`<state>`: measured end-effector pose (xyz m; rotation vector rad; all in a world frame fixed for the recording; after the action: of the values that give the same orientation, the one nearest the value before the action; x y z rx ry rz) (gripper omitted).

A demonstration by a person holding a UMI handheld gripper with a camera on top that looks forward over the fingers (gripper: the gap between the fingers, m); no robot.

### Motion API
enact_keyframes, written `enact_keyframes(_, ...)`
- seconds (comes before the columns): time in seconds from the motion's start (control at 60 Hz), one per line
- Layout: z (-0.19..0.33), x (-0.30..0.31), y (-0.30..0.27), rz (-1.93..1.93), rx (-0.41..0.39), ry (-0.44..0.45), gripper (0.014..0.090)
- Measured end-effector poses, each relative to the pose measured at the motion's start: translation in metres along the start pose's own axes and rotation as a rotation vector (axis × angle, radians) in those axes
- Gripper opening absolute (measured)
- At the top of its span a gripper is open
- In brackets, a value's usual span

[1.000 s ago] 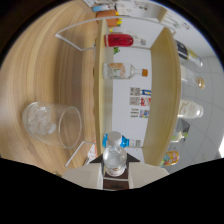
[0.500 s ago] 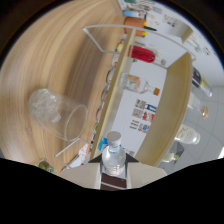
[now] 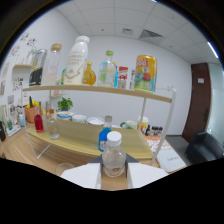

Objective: Make me a cup of Mojito.

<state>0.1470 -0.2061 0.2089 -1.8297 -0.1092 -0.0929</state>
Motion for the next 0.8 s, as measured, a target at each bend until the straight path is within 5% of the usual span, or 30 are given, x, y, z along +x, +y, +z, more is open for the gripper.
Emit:
enact_keyframes(0.1, 0.016, 0.009, 0.049, 0.127, -0.069, -0.011, 0.0338)
enact_keyframes(0.117, 0.019, 0.01, 0.058, 0.136, -0.085, -0.011, 0.0288)
enact_keyframes(0.133, 0.021, 0.01, 0.066, 0.148, -0.1, -0.011, 0.0338)
enact_keyframes(0.333, 0.04, 0.01, 0.144, 0.18, -0.245, -0.031, 0.034)
enact_keyframes(0.8, 0.046, -0.005, 0.185, 0.141, -0.344, -0.054, 0.0348)
